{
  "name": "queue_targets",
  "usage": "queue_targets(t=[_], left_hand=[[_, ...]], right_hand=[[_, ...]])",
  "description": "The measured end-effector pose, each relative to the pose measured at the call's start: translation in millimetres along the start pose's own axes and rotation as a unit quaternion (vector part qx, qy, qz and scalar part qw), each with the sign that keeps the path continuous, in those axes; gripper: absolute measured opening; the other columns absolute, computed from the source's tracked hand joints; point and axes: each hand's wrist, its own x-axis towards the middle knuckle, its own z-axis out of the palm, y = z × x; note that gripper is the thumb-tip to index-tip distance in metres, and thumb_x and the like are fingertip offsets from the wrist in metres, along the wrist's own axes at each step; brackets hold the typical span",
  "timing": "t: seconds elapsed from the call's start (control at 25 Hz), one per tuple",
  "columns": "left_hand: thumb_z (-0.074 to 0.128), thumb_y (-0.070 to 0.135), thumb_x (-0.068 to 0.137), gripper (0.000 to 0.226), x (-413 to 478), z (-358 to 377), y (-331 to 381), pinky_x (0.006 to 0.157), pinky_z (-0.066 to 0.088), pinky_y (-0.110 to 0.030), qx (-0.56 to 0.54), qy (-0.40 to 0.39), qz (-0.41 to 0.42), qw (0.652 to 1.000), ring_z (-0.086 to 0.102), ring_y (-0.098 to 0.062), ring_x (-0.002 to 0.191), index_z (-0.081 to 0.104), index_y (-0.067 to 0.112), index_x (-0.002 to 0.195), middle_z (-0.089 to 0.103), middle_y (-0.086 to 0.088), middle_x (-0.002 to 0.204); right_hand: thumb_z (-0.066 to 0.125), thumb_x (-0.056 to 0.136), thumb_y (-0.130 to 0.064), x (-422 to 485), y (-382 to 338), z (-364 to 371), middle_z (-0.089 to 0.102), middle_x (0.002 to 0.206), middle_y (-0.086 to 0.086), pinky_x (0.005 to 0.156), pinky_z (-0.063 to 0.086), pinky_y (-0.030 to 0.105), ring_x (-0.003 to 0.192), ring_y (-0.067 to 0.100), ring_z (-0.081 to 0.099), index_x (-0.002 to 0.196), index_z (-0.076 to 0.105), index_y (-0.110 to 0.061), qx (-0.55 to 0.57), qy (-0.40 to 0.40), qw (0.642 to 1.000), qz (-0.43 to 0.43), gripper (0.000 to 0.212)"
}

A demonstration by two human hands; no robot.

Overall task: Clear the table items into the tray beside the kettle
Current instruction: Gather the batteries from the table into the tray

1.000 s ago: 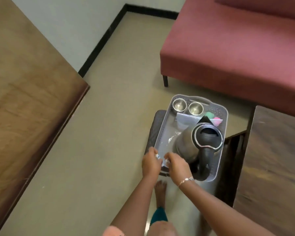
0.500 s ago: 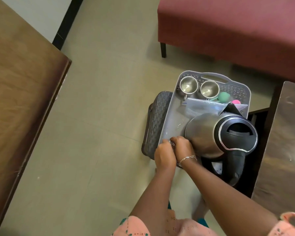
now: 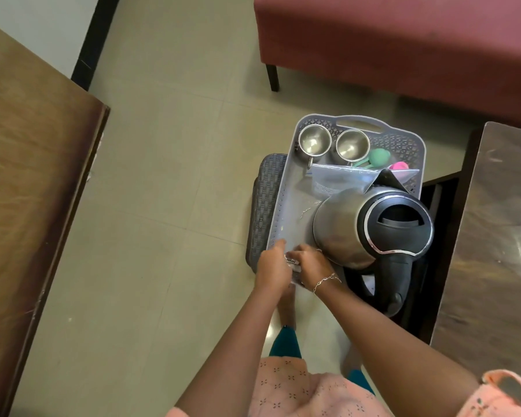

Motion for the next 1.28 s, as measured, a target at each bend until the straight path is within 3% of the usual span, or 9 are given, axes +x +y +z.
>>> queue_targets(t=[0.12,0.16,0.32,0.48,0.6,0.88,1.04,1.16,1.28], left_hand=[[0.037,-0.003,0.086,0.038,1.6,3.3,12.5,0.078,0.041,-0.038,0.130,-0.073,0.023,0.988,0.052,-0.039,0.109,0.040,0.005,0.124,0.054,-0.025,0.118],[0.038,-0.003,0.086,0.034,2.9,3.4,15.0,0.075,0.039,-0.038,0.149,-0.075,0.024,0.986,0.052,-0.040,0.108,0.040,0.004,0.119,0.055,-0.025,0.116],[0.041,-0.003,0.086,0.034,9.5,2.2,12.7,0.083,0.044,-0.042,0.157,-0.060,0.010,0.986,0.054,-0.041,0.108,0.042,0.003,0.119,0.056,-0.025,0.116],[0.039,0.000,0.088,0.035,16.0,0.9,11.7,0.087,0.044,-0.043,0.185,-0.062,0.020,0.981,0.053,-0.041,0.110,0.045,0.004,0.122,0.055,-0.025,0.119],[0.041,-0.001,0.087,0.032,16.4,1.5,11.4,0.083,0.045,-0.041,0.224,-0.063,0.035,0.972,0.054,-0.040,0.108,0.050,0.005,0.117,0.056,-0.023,0.118],[0.043,-0.002,0.085,0.022,9.1,1.8,8.4,0.079,0.045,-0.040,0.282,-0.060,0.098,0.953,0.057,-0.038,0.102,0.056,0.003,0.102,0.059,-0.021,0.110],[0.040,-0.001,0.089,0.025,2.5,8.7,3.3,0.087,0.044,-0.040,0.339,-0.061,0.141,0.928,0.053,-0.036,0.110,0.052,0.001,0.111,0.052,-0.018,0.118],[0.041,-0.001,0.090,0.028,-1.9,11.5,-1.3,0.089,0.043,-0.039,0.347,-0.060,0.149,0.924,0.049,-0.033,0.115,0.052,0.001,0.116,0.049,-0.016,0.120],[0.044,0.007,0.092,0.032,-1.0,12.4,-4.4,0.094,0.042,-0.039,0.314,-0.070,0.136,0.937,0.048,-0.031,0.118,0.050,0.006,0.123,0.048,-0.015,0.124]], right_hand=[[0.056,0.077,0.000,-6.0,4.2,2.4,0.063,0.088,0.008,0.075,0.050,0.032,0.083,0.017,0.059,0.088,0.063,-0.013,0.077,0.025,0.997,0.012,0.019],[0.055,0.077,0.001,-7.5,6.2,3.8,0.063,0.087,0.007,0.075,0.050,0.033,0.081,0.014,0.057,0.088,0.062,-0.014,0.096,0.033,0.994,0.027,0.020],[0.066,0.074,-0.001,-13.2,9.4,11.8,0.066,0.107,0.015,0.085,0.050,0.036,0.102,0.029,0.062,0.112,0.057,-0.007,0.101,0.058,0.991,0.067,0.039],[0.045,0.077,0.011,-11.5,8.2,10.5,0.064,0.112,0.023,0.090,0.048,0.041,0.108,0.034,0.059,0.118,0.053,-0.001,0.166,0.057,0.983,0.062,0.044],[0.040,0.079,0.013,-10.4,12.7,7.8,0.059,0.119,0.027,0.095,0.044,0.044,0.112,0.037,0.055,0.127,0.046,0.001,0.170,0.034,0.983,0.051,0.049],[0.056,0.082,-0.004,-23.4,12.4,8.4,0.054,0.122,0.017,0.089,0.043,0.038,0.113,0.035,0.053,0.121,0.046,-0.006,0.050,0.024,0.998,0.039,0.040],[0.057,0.078,-0.003,-37.2,8.3,4.0,0.039,0.129,0.014,0.086,0.044,0.042,0.112,0.033,0.049,0.118,0.041,-0.008,-0.026,0.048,0.998,0.019,0.043],[0.049,0.084,-0.005,-51.2,3.1,-1.9,0.028,0.142,0.015,0.098,0.037,0.039,0.126,0.030,0.038,0.129,0.035,-0.006,-0.085,0.074,0.993,-0.030,0.047],[0.038,0.091,-0.003,-74.9,-5.8,-14.7,0.014,0.153,0.019,0.112,0.020,0.036,0.140,0.030,0.018,0.142,0.018,0.002,-0.138,0.087,0.984,-0.072,0.055]])
